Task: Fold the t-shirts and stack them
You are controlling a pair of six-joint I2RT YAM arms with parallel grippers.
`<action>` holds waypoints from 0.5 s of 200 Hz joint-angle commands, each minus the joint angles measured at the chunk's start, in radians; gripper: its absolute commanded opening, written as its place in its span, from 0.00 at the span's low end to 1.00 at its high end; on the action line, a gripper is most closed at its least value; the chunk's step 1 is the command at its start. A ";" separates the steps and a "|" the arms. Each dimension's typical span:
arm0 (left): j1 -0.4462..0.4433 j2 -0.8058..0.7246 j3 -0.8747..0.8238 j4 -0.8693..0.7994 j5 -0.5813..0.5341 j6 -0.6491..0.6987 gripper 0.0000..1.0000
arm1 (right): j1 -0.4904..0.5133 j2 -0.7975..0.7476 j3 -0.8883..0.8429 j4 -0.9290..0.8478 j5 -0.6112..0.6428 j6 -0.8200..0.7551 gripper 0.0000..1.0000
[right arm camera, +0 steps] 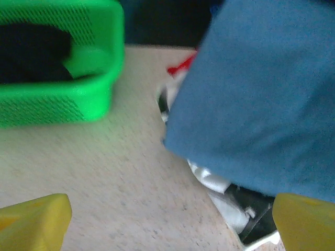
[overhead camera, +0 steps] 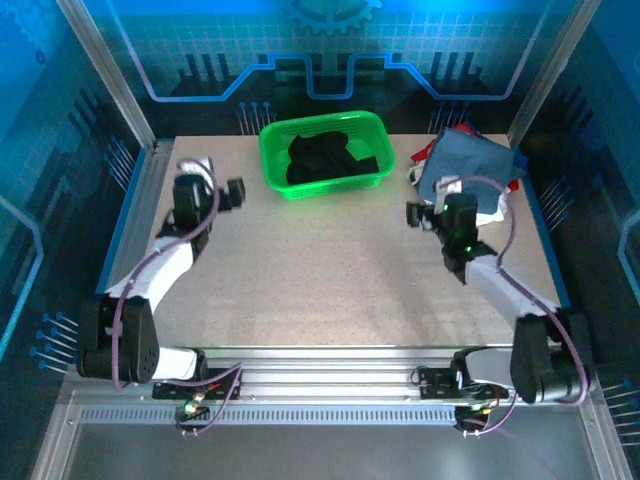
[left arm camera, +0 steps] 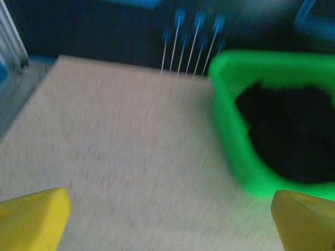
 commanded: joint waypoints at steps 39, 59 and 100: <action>-0.005 0.285 0.608 -0.655 0.335 -0.271 0.99 | 0.125 0.133 0.621 -0.736 -0.266 0.115 1.00; -0.009 0.461 0.760 -0.737 0.396 -0.310 0.99 | 0.164 0.320 0.872 -0.849 -0.331 0.094 1.00; -0.013 0.651 0.883 -0.774 0.400 -0.367 0.99 | 0.231 0.690 1.332 -1.040 -0.348 0.089 1.00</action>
